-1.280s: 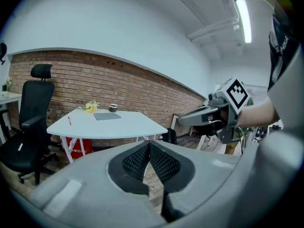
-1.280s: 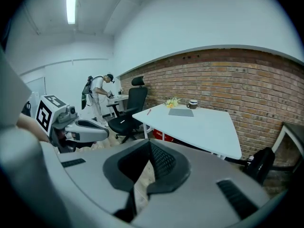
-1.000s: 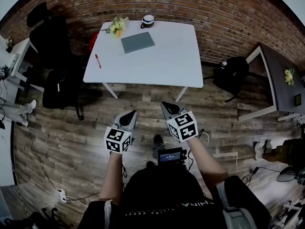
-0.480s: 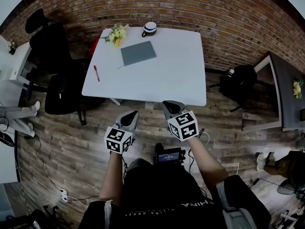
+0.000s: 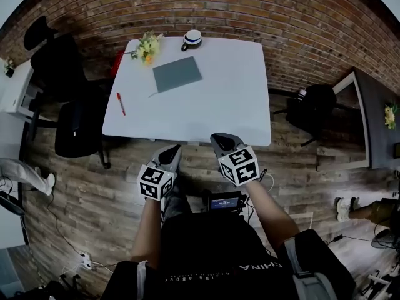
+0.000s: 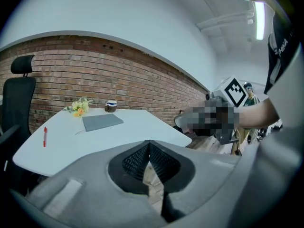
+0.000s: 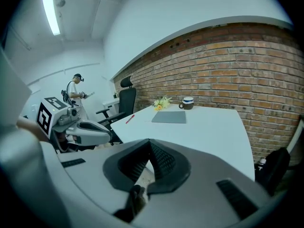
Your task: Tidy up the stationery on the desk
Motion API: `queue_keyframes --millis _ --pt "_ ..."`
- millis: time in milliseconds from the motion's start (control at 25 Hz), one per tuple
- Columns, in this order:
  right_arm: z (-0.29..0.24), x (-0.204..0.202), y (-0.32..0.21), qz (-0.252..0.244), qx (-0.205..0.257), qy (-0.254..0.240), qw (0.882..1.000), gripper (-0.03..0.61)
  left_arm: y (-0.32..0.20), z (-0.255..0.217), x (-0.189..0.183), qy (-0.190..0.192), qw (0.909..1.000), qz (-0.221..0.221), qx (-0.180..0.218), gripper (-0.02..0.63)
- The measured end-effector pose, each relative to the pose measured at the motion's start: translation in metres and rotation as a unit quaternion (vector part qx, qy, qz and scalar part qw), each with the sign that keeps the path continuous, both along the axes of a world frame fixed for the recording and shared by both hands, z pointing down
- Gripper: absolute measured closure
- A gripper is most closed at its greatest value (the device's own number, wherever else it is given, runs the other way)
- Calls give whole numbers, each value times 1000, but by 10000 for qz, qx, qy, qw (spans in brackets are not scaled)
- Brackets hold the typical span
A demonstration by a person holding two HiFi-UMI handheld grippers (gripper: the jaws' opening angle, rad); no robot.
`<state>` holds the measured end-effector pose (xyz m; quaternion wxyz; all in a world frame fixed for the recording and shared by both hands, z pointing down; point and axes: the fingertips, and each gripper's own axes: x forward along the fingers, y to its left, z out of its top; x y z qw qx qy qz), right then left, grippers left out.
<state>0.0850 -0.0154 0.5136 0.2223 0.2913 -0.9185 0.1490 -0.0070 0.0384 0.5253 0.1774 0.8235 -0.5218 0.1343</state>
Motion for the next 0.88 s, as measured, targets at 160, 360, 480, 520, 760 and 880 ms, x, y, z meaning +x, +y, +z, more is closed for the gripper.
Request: queue_keyframes --millis 160,360,480,520,760,880 --pt "3 -6 -20 157 24 73 9998 569 -29 6 -4 31 9997 247 16 612" --pt "2 -23 -52 428 40 176 9989 569 -71 -1 -23 99 9983 559 95 612" --pt "-3 -42 -73 590 38 202 9980 569 -94 -4 -46 114 9975 700 75 612" --pt "-5 -50 -81 640 43 204 9977 569 -102 -5 -55 112 9971 750 70 612" --pt "-11 -101 -120 943 23 198 9953 569 -146 -10 -110 64 9944 1050 34 612" --pt "-12 -125 -135 1070 67 269 9939 569 -167 -11 -134 63 9927 1207 6 612"
